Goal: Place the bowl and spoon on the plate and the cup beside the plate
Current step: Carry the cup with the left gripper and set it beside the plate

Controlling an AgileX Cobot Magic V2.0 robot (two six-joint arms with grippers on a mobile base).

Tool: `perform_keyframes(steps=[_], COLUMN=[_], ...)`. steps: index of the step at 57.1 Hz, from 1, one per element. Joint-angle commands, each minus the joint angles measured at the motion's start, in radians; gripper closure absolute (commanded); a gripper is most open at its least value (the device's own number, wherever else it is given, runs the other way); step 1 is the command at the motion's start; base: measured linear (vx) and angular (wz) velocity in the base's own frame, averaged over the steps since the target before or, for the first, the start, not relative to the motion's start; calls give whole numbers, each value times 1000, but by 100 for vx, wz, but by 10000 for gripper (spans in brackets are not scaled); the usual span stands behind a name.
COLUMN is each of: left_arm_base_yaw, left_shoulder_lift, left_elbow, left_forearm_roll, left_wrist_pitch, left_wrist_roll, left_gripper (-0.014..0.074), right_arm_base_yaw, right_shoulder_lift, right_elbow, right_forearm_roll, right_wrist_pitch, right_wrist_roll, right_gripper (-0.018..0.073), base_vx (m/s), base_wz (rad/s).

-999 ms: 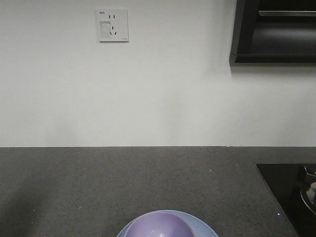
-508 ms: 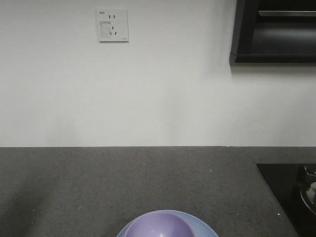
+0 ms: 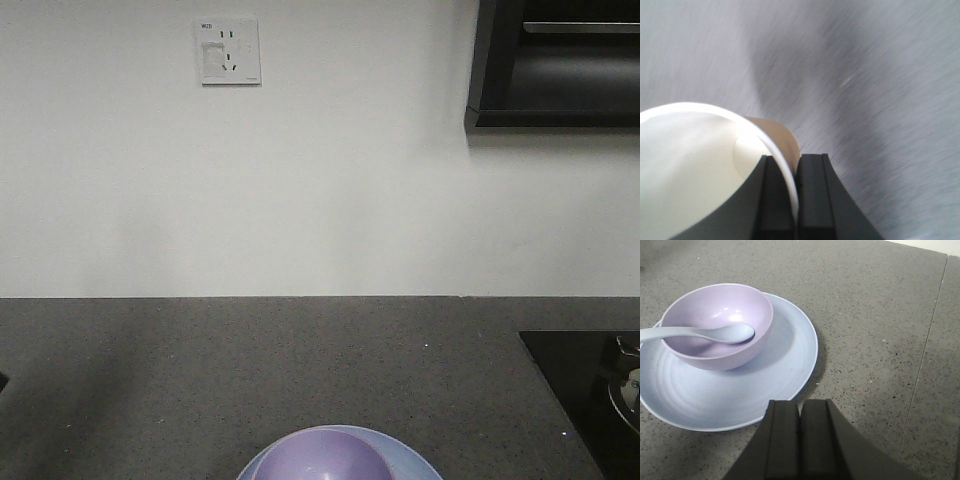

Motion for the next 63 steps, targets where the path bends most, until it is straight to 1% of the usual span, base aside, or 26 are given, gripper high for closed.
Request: perform_keyframes(steps=[1, 8, 14, 24, 30, 39, 45, 63], left_arm_base_yaw=[-67, -183, -263, -351, -401, -445, -462, -463], left_shoulder_lift=[-27, -11, 13, 62, 98, 142, 170, 221], left_elbow=[-79, -115, -115, -115, -115, -115, -115, -115], left_forearm_roll=[-50, -100, -108, -108, -108, -109, -109, -111], left_wrist_pitch=[-21, -17, -18, -32, -41, -72, -77, -83], left_wrist_roll=[8, 7, -5, -41, -41, -63, -66, -80], left_gripper=[596, 596, 596, 596, 596, 596, 596, 590], right_arm_base_yaw=[-1, -1, -1, -1, -1, -1, -1, -1], right_shoulder_lift=[-3, -3, -3, -3, -3, -3, -3, -3], right_elbow=[-28, -28, -28, -28, -28, -28, -28, -28], right_forearm_roll=[-4, -4, -3, 0, -1, -1, -1, -2], right_wrist_pitch=[-71, -71, -71, -59, -57, -57, -57, -52], right_wrist_roll=[-11, -11, -11, -11, -11, -11, -11, -11], right_gripper=[568, 568, 568, 568, 568, 568, 568, 568], base_vx=[0, 0, 0, 0, 0, 0, 0, 0], base_wz=[0, 0, 0, 0, 0, 0, 0, 0])
